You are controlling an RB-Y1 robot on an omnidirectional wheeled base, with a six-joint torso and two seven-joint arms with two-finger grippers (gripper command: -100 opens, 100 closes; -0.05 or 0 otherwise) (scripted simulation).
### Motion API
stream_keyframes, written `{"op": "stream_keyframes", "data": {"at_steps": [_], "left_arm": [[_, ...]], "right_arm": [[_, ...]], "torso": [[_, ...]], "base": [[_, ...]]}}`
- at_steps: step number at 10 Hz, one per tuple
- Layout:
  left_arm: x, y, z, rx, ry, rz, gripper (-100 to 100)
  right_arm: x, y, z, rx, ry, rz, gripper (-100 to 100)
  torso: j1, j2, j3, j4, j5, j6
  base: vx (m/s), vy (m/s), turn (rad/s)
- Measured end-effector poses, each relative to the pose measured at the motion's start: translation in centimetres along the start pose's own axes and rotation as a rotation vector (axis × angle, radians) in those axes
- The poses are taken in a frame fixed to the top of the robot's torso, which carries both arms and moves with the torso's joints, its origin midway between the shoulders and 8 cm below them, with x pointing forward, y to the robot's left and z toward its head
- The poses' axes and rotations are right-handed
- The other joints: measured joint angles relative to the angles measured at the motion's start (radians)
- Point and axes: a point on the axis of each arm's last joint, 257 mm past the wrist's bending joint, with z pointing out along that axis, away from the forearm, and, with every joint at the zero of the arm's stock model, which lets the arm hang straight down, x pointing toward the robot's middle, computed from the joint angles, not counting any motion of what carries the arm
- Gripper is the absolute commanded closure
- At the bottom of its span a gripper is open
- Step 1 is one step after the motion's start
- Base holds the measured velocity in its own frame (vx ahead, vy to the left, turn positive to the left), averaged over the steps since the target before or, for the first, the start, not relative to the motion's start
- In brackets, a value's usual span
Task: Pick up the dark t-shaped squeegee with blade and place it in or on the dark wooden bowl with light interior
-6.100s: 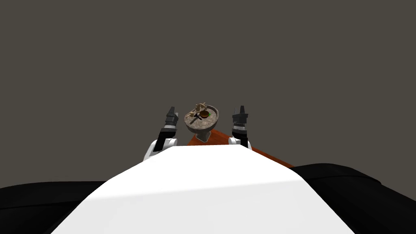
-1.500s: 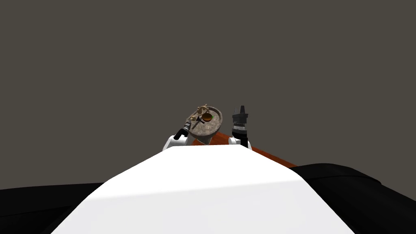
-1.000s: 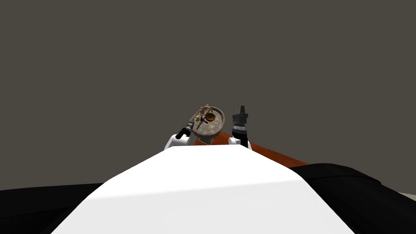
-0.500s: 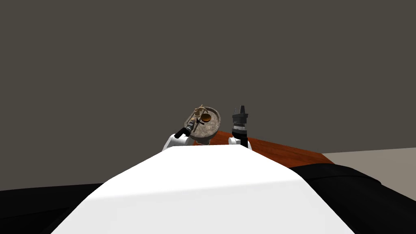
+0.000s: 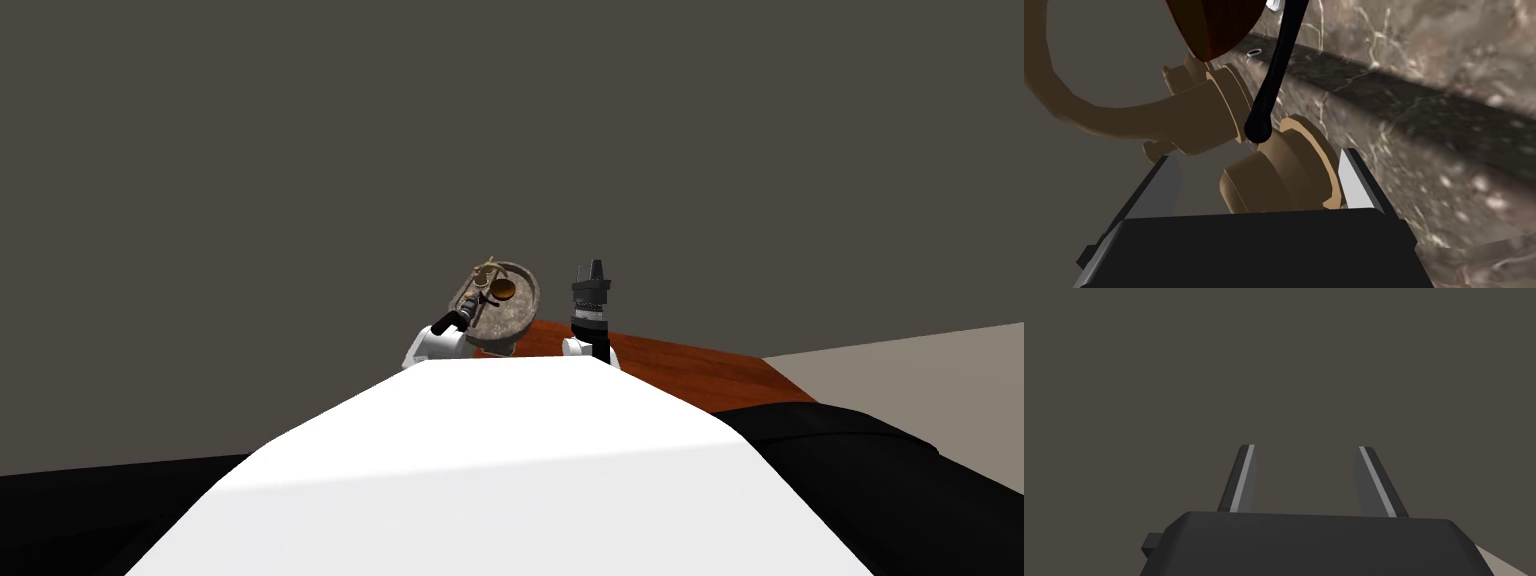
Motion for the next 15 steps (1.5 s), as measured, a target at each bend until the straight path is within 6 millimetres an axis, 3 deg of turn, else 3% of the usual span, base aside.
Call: {"op": "stream_keyframes", "data": {"at_steps": [7, 8, 12, 14, 15], "left_arm": [[-4.2, -0.6, 4.1, -0.013, -0.065, -0.038, -100], [-4.3, -0.6, 4.1, -0.013, -0.066, -0.039, 100], [-4.3, -0.6, 4.1, -0.013, -0.066, -0.039, 100], [-4.3, -0.6, 4.1, -0.013, -0.066, -0.039, -100], [-4.4, -0.6, 4.5, -0.017, -0.072, -0.031, -100]], "right_arm": [[0.0, 0.0, 0.0, 0.000, 0.000, 0.000, 0], [0.0, 0.0, 0.0, 0.000, 0.000, 0.000, 0], [0.0, 0.0, 0.0, 0.000, 0.000, 0.000, 0], [0.0, 0.0, 0.0, 0.000, 0.000, 0.000, 0], [0.0, 0.0, 0.0, 0.000, 0.000, 0.000, 0]], "torso": [[0.001, -0.004, -0.002, 0.000, 0.000, 0.001], [0.001, -0.006, -0.003, -0.001, 0.000, 0.000], [0.001, -0.009, -0.005, -0.001, 0.000, 0.000], [0.001, -0.009, -0.005, -0.001, 0.000, 0.000], [0.000, -0.006, -0.003, -0.001, 0.000, 0.000]], "base": [[-0.063, -0.002, -0.091], [-0.006, -0.001, 0.004], [0.000, 0.000, 0.000], [-0.035, -0.007, 0.102], [-0.112, -0.035, 0.185]]}}
